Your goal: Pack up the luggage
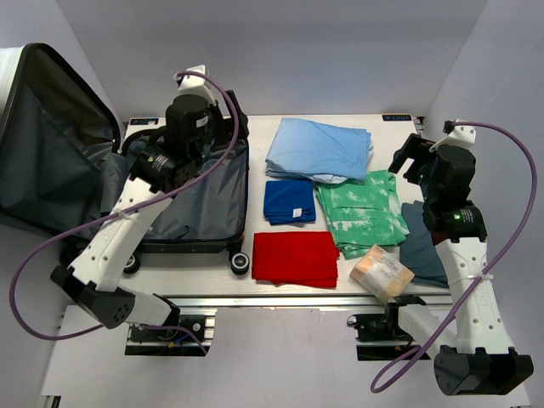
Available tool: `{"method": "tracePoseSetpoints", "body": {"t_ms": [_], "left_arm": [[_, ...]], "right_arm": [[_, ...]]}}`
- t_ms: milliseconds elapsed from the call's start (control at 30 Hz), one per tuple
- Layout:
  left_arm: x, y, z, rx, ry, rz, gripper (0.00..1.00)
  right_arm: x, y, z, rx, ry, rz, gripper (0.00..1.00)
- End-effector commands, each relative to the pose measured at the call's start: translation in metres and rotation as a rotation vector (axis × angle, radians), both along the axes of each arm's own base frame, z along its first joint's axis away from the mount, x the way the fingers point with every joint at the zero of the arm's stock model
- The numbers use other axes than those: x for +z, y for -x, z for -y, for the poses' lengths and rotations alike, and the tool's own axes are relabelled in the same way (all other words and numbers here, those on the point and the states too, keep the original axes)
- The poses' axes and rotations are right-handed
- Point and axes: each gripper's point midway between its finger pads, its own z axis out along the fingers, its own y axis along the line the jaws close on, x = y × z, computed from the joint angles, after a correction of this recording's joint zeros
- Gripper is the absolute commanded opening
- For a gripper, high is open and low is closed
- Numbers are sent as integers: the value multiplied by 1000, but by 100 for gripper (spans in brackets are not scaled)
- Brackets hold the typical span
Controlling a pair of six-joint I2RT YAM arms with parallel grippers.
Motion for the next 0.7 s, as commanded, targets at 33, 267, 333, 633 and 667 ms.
{"method": "tracePoseSetpoints", "body": {"t_ms": [33, 267, 333, 633, 667], "left_arm": [[-28, -20, 22, -40, -45, -75, 98], [-60, -82, 69, -113, -130, -129, 98], [-104, -106, 88, -143, -195, -214, 98], [-141, -186, 128, -162, -222, -100, 98], [-158, -195, 131, -162, -247, -103, 98]], "right_arm": [[-2, -1, -10, 53, -31, -3, 89], [-26, -21, -18, 88, -39, -71, 89], [-29, -28, -18, 86, -38, -85, 89], [-71, -74, -19, 60, -45, -193, 89], [-75, -78, -20, 66, -51, -206, 89]]}}
